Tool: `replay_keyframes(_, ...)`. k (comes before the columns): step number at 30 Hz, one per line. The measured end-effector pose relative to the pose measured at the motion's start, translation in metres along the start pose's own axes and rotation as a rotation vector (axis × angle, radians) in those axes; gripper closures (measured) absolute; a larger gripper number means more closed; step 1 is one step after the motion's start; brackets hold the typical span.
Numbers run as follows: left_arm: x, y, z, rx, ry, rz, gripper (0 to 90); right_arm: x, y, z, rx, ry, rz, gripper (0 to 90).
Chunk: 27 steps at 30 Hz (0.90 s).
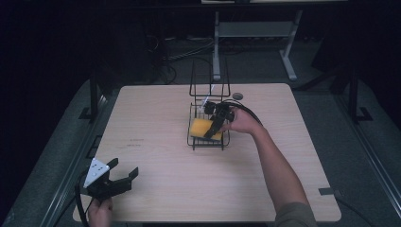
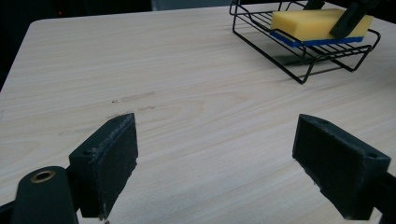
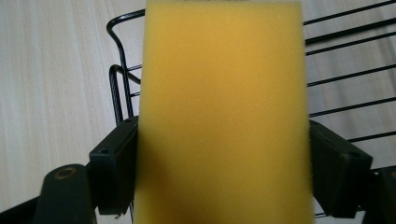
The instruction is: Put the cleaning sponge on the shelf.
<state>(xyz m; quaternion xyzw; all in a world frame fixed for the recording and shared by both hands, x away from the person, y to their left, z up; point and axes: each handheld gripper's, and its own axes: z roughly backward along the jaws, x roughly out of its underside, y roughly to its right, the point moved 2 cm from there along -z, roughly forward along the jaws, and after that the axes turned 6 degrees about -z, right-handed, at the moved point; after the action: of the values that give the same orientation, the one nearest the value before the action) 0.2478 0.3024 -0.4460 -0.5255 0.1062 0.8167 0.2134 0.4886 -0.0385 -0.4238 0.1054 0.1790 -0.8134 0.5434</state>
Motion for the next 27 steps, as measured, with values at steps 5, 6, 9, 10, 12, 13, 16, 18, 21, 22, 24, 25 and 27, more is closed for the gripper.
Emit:
replay_keyframes(5,0.0,0.0,0.0,0.001,0.0,-0.001,13.4,0.0,0.0,0.0,0.01,-0.001,0.007,20.5)
replay_keyframes(6,0.0,0.0,0.0,0.001,-0.001,-0.001,13.4,0.001,0.0,0.0,0.011,-0.001,0.005,20.4)
replay_keyframes(9,0.0,0.0,0.0,-0.001,0.0,0.001,13.4,0.001,0.0,0.0,0.017,-0.002,0.006,19.9)
replay_keyframes(10,0.0,0.0,0.0,-0.001,0.002,0.005,13.4,0.001,0.0,0.0,0.017,-0.002,0.005,18.9)
replay_keyframes(12,0.0,0.0,0.0,0.0,0.001,0.004,13.4,0.001,-0.001,0.0,0.02,0.003,0.003,18.0)
replay_keyframes(13,0.0,0.0,0.0,-0.001,0.0,0.002,13.4,0.001,-0.001,0.001,0.018,0.007,0.003,17.6)
replay_keyframes(16,0.0,0.0,0.0,0.001,0.0,-0.002,13.4,0.002,-0.002,0.003,0.019,0.02,0.004,16.5)
replay_keyframes(18,0.0,0.001,0.0,0.001,0.002,-0.003,13.4,0.002,-0.003,0.005,0.023,0.027,0.004,16.1)
replay_keyframes(21,0.0,0.001,-0.001,0.002,0.003,-0.002,13.4,0.004,-0.003,0.008,0.032,0.043,0.005,16.2)
replay_keyframes(22,0.0,0.001,-0.001,0.002,0.001,-0.003,13.4,0.006,-0.003,0.009,0.032,0.067,-0.005,16.1)
replay_keyframes(24,0.0,0.001,-0.001,0.003,0.001,-0.004,13.4,0.007,-0.003,0.01,0.026,0.071,-0.012,16.2)
replay_keyframes(25,0.0,0.001,-0.001,0.004,0.0,-0.004,13.4,0.008,-0.002,0.011,0.03,0.077,-0.014,16.2)
replay_keyframes(27,0.0,0.002,-0.002,0.005,-0.003,-0.004,13.4,0.011,-0.002,0.012,0.031,0.08,-0.015,15.9)
